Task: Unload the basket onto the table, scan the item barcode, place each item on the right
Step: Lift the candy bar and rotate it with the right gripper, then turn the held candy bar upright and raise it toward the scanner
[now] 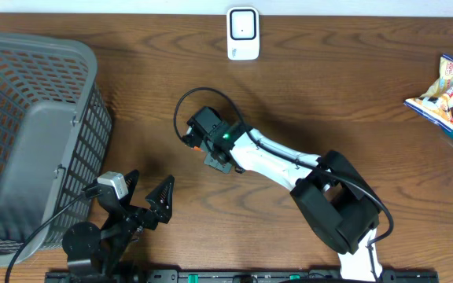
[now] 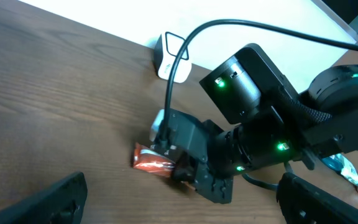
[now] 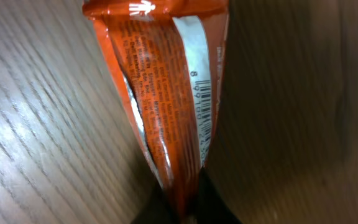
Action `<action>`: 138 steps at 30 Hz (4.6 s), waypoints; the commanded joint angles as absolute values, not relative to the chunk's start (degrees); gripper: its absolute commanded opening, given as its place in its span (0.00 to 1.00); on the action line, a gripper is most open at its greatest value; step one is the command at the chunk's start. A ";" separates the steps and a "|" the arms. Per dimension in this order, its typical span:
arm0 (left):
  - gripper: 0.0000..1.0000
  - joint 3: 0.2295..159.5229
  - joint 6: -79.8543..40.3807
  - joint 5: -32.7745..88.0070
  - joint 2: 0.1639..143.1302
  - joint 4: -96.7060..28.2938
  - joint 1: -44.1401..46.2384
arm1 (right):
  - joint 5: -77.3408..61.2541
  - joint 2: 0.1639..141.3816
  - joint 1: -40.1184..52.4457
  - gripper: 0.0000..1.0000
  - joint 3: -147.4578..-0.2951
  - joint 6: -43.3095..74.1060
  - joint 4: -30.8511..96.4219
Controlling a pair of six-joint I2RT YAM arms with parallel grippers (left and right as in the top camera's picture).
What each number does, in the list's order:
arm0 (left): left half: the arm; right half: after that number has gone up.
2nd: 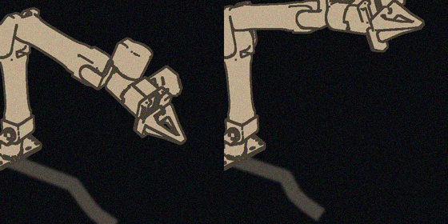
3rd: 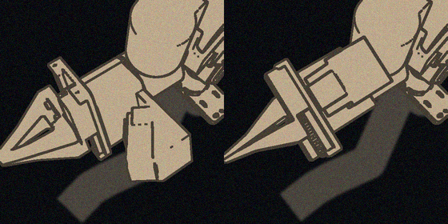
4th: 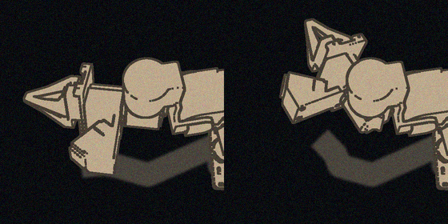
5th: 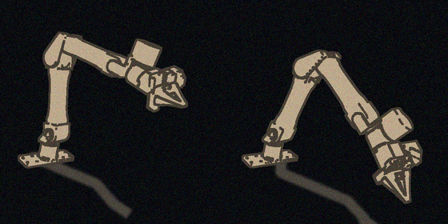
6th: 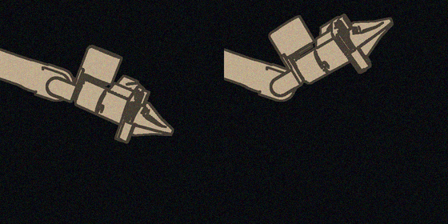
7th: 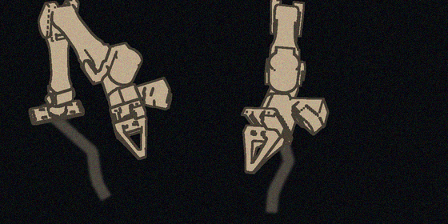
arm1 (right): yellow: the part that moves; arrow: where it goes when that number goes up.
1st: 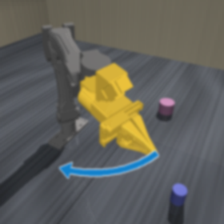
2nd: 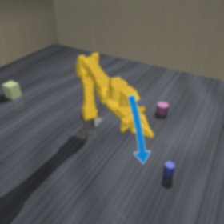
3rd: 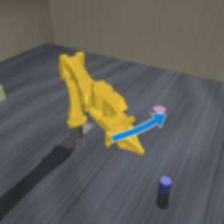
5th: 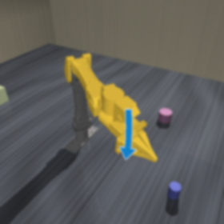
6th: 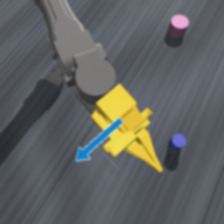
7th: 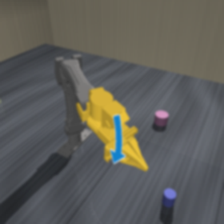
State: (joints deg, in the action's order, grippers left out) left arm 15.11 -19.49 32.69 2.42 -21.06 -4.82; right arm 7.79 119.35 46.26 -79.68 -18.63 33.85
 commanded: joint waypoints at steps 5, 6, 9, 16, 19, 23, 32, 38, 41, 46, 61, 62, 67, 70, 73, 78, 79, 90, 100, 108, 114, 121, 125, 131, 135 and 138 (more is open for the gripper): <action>0.98 15.09 -19.38 33.01 2.11 -20.99 -5.02 | -11.22 120.16 41.87 0.01 -84.86 -16.34 48.14; 0.98 15.09 -19.38 33.01 2.11 -20.99 -5.02 | -18.13 119.90 40.91 0.01 -86.74 -18.81 50.89; 0.98 15.09 -19.38 33.01 2.11 -20.97 -5.02 | -33.93 119.87 37.78 0.01 -89.69 -24.25 56.40; 0.98 15.09 -19.38 33.01 2.11 -20.99 -5.02 | -49.01 121.30 31.33 0.01 -86.70 -29.71 60.88; 0.98 15.09 -19.38 33.01 2.11 -20.99 -5.02 | -48.82 123.35 30.13 0.01 -84.84 -29.65 59.79; 0.98 15.09 -19.38 33.01 2.11 -20.99 -5.02 | -48.23 126.13 30.00 0.01 -84.51 -29.23 59.57; 0.98 15.09 -19.38 33.01 2.11 -20.99 -5.02 | -44.36 130.13 30.52 0.01 -84.51 -29.15 58.35; 0.98 15.09 -19.38 33.01 2.11 -20.99 -5.02 | -27.64 130.52 30.33 0.18 -84.51 -18.81 54.35; 0.98 15.09 -19.38 33.01 2.11 -20.99 -5.02 | -21.43 130.52 30.41 0.38 -84.51 -15.66 52.84; 0.98 15.09 -19.38 33.01 2.11 -20.99 -5.02 | -15.38 130.52 30.30 0.66 -85.36 -12.01 52.05; 0.98 15.09 -19.38 33.01 2.11 -20.99 -5.02 | -12.99 118.19 31.62 0.99 -91.07 -12.95 59.27; 0.98 15.09 -19.38 33.01 2.11 -20.99 -5.02 | -12.99 117.45 31.83 0.99 -91.07 -12.97 59.90; 0.98 15.09 -19.38 33.01 2.11 -20.99 -5.02 | -16.21 116.14 33.52 0.99 -90.52 -19.29 63.31; 0.98 15.09 -19.38 33.01 2.11 -20.99 -5.02 | -17.26 116.14 34.61 0.99 -87.64 -23.68 62.17; 0.98 15.09 -19.38 33.01 2.11 -20.99 -5.02 | -16.56 116.16 35.75 0.99 -83.26 -23.77 58.15; 0.98 15.09 -19.40 33.01 2.11 -20.99 -5.02 | -9.41 116.16 38.54 0.99 -77.65 -19.29 51.33; 0.98 15.09 -19.38 33.01 2.11 -20.99 -5.02 | -6.59 116.16 39.33 0.99 -77.03 -17.78 50.00; 0.98 15.09 -19.38 33.01 2.11 -20.99 -5.02 | 7.60 116.27 46.83 0.98 -70.67 -12.67 40.16; 0.98 15.09 -19.38 33.01 2.11 -20.99 -5.02 | 6.63 116.38 46.04 0.01 -65.78 -7.70 39.72; 0.98 15.09 -19.38 33.01 2.11 -20.99 -5.02 | -21.93 116.36 38.70 0.01 -75.81 -12.01 50.50; 0.98 15.09 -19.38 33.01 2.11 -20.99 -5.02 | -53.52 116.36 27.86 0.01 -80.99 -30.72 60.38; 0.98 15.09 -19.38 33.01 2.11 -20.99 -5.02 | -78.50 116.36 20.91 0.01 -80.88 -56.16 68.16; 0.98 15.09 -19.38 33.01 2.11 -20.99 -5.02 | -81.23 116.36 20.67 0.01 -80.88 -65.17 67.92; 0.98 15.09 -19.38 33.01 2.11 -20.99 -5.02 | -89.54 116.27 20.97 0.01 -81.06 -75.70 61.49; 0.98 15.09 -19.38 33.01 2.11 -20.99 -5.02 | -89.54 116.25 21.80 0.01 -81.08 -75.68 52.97; 0.98 15.09 -19.38 33.01 2.11 -20.99 -5.02 | -89.54 116.11 22.55 0.01 -81.12 -75.70 43.86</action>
State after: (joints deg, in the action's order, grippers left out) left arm 15.11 -19.49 32.69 2.42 -21.08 -4.82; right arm -85.73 116.22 21.54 -80.18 -73.06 48.53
